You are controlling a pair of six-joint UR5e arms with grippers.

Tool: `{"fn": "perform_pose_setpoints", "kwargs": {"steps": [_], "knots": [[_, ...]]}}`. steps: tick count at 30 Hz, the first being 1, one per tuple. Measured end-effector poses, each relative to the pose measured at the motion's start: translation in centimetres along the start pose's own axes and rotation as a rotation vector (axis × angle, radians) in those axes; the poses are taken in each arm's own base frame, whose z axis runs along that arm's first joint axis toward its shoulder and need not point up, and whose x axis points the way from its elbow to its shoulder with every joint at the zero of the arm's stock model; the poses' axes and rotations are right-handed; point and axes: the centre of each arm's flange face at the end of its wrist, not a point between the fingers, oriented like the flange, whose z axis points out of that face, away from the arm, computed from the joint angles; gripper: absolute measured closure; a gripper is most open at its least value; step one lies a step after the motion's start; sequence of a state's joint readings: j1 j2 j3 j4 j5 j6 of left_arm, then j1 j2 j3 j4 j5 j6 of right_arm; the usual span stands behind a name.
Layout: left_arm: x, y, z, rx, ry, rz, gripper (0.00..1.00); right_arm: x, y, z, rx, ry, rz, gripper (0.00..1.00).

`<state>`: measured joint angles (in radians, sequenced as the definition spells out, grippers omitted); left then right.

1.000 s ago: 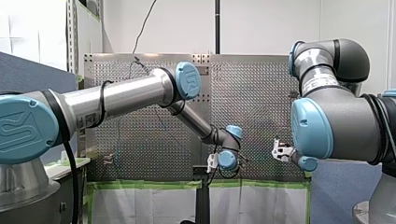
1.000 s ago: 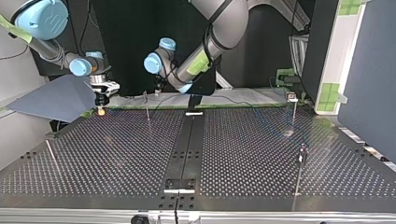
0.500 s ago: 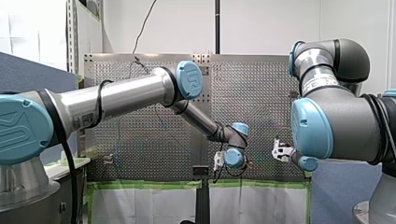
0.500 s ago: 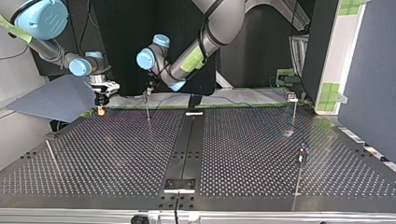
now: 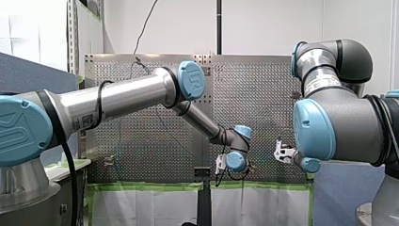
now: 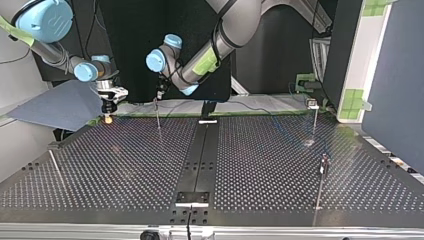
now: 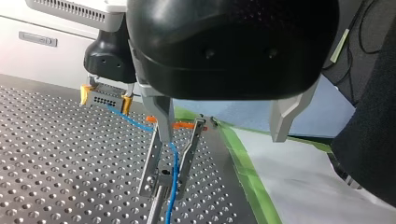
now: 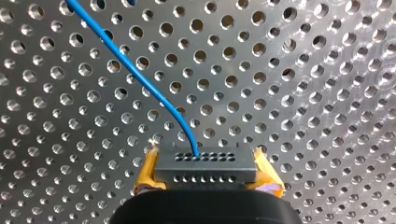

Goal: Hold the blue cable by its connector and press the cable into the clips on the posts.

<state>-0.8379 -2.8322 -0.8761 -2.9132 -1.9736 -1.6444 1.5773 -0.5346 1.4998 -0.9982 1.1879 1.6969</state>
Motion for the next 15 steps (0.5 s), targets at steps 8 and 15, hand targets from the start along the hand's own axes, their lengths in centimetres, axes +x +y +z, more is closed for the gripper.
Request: {"fn": "perform_pose_setpoints", "kwargs": {"steps": [8,15], "knots": [[-0.74,-0.30,0.18,0.001,-0.013,-0.005,0.00,0.02,0.09,-0.02,0.004,0.000,0.001,1.00],[-0.86,-0.46,0.15,0.001,-0.017,-0.007,0.00,0.02,0.11,-0.02,0.004,0.000,0.000,1.00]]}}
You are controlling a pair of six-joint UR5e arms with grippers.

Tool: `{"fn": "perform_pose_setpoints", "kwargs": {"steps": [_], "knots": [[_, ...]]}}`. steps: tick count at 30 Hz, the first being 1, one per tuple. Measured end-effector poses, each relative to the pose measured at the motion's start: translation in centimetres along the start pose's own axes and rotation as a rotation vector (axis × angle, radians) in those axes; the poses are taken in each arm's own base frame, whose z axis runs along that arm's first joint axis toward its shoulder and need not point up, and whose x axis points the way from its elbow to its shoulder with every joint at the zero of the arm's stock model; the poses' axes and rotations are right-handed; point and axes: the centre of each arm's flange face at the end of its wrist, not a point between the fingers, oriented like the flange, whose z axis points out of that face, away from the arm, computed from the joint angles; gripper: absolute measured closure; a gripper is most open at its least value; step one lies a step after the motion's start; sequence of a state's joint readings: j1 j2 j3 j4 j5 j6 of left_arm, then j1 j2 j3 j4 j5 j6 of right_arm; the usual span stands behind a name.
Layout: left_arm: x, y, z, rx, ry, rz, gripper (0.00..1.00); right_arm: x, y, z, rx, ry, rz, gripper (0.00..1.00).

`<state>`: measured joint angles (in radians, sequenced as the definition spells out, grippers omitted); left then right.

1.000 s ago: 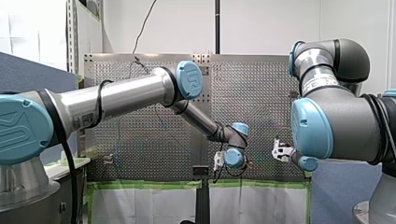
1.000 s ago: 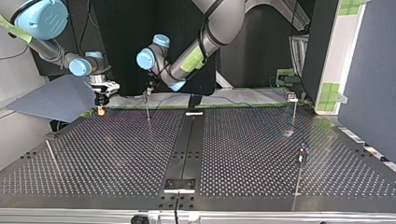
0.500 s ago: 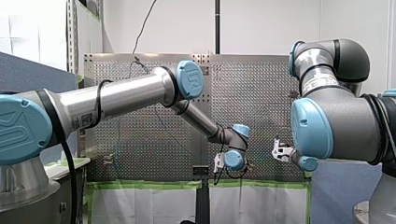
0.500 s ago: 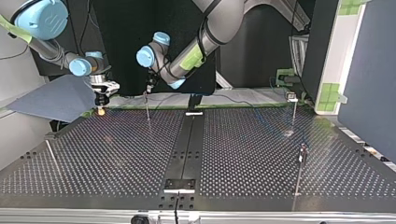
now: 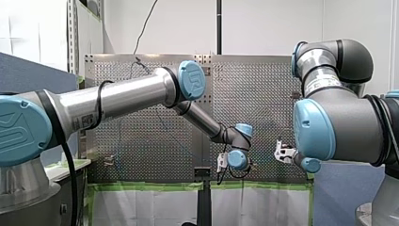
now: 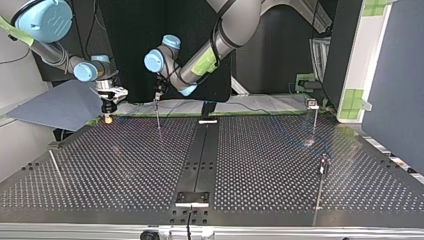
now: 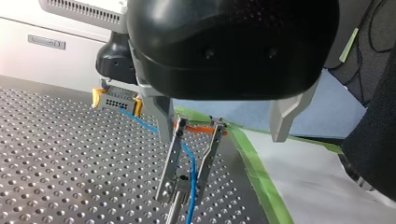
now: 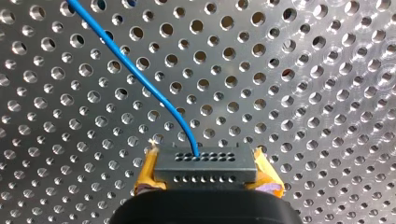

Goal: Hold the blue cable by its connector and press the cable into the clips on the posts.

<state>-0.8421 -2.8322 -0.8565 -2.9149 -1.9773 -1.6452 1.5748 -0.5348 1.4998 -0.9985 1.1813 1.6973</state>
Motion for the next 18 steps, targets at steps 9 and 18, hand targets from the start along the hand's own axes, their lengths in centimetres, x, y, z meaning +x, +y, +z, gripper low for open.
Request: {"fn": "perform_pose_setpoints", "kwargs": {"steps": [9,18], "knots": [[0.6,0.3,-0.1,-0.004,0.011,0.003,0.00,0.0,-0.1,0.0,0.002,0.000,0.000,1.00],[0.1,0.0,-1.0,-0.002,0.016,0.013,0.00,0.0,-0.1,0.0,0.003,0.000,0.000,1.00]]}}
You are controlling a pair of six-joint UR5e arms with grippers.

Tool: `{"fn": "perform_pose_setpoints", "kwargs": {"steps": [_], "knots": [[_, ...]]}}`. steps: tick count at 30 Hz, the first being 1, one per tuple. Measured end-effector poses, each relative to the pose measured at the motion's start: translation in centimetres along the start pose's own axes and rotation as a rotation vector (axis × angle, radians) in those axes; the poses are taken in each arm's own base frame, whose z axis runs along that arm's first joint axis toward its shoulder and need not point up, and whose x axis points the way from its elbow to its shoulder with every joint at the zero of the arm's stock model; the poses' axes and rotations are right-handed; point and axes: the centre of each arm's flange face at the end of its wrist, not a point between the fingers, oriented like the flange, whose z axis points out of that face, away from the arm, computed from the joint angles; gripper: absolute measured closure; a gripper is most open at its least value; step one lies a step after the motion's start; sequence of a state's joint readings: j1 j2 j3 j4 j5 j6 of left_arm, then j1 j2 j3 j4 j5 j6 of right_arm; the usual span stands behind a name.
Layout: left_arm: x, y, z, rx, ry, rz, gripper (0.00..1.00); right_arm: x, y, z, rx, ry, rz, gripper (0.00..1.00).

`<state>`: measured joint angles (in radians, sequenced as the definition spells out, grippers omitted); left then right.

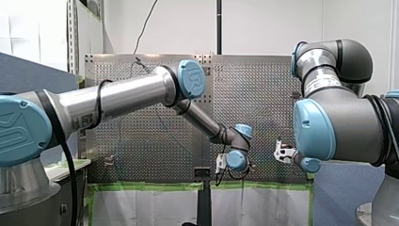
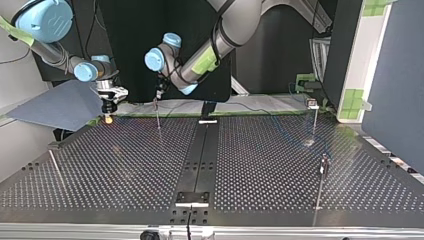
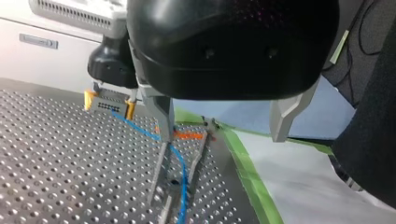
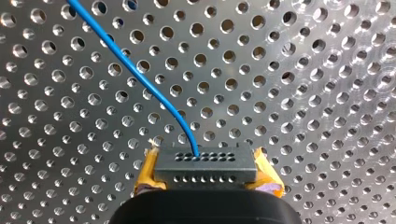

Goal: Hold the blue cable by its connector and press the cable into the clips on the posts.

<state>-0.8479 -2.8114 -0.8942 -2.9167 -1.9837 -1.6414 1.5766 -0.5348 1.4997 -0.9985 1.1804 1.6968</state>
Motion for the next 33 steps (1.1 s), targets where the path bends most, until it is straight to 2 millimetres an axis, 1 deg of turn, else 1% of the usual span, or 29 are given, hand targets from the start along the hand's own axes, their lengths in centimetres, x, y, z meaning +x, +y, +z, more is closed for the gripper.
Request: {"fn": "perform_pose_setpoints", "kwargs": {"steps": [7,14,25,29,33], "knots": [[-2.2,-1.0,-1.9,0.000,-0.044,-0.017,0.00,0.0,0.1,0.0,-0.001,0.000,0.000,1.00],[-4.8,-0.2,-2.9,-0.007,-0.101,-0.066,0.00,0.0,0.1,0.0,-0.002,-0.003,0.001,1.00],[-8.8,1.3,-4.5,-0.006,-0.191,-0.202,0.00,-0.3,-0.7,-0.1,0.007,-0.015,0.007,1.00],[-10.0,1.3,-5.5,-0.005,-0.221,-0.237,0.00,-0.3,-1.1,0.0,0.012,-0.017,0.010,1.00],[-10.8,1.3,-6.8,-0.011,-0.223,-0.241,0.00,-0.3,-1.3,0.0,0.015,-0.019,0.012,1.00]]}}
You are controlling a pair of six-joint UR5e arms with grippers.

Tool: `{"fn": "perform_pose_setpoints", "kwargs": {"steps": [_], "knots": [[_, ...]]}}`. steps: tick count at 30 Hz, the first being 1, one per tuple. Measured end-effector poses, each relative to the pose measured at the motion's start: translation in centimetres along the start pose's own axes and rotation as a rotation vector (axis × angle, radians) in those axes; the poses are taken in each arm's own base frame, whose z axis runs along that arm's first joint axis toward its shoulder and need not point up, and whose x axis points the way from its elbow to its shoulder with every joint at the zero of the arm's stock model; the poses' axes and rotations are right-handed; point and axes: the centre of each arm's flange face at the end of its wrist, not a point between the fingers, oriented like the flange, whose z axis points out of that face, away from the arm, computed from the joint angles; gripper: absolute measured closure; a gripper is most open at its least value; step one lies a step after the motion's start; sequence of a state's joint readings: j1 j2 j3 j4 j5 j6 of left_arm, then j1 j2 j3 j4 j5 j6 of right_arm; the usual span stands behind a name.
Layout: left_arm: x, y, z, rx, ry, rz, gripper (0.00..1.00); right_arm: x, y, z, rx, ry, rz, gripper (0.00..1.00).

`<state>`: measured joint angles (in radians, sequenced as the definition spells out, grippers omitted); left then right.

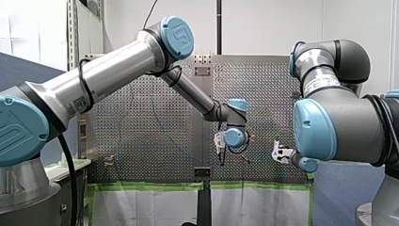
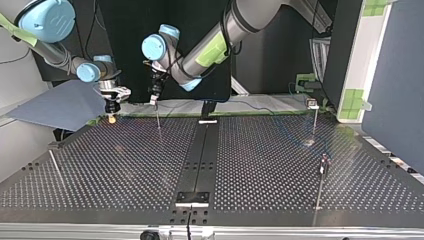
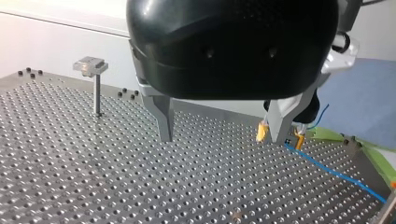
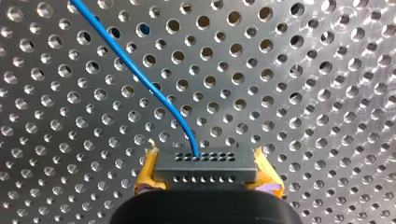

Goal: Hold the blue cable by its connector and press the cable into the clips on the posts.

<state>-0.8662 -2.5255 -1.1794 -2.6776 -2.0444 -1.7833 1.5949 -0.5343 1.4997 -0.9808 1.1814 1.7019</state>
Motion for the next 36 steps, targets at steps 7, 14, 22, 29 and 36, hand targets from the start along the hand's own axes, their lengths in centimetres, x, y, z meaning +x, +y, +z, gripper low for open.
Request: {"fn": "perform_pose_setpoints", "kwargs": {"steps": [7,14,22,29,36], "knots": [[-1.8,-0.3,-2.2,-0.009,0.001,0.000,0.00,-0.1,-0.7,0.0,0.011,-0.007,0.005,1.00],[-4.0,-0.8,-4.0,0.013,-0.034,-0.055,0.00,-0.2,-1.2,0.1,0.025,-0.009,0.005,1.00],[-5.4,-1.1,-6.2,0.020,-0.032,-0.064,0.00,-0.2,-1.5,0.1,0.030,-0.010,0.005,1.00],[-7.2,-0.8,-8.0,0.032,-0.048,-0.105,0.00,-0.3,-1.8,0.1,0.034,-0.011,0.006,1.00],[-9.6,0.2,-8.6,0.080,-0.089,-0.193,0.00,-0.4,-2.3,0.2,0.042,-0.011,0.006,1.00]]}}
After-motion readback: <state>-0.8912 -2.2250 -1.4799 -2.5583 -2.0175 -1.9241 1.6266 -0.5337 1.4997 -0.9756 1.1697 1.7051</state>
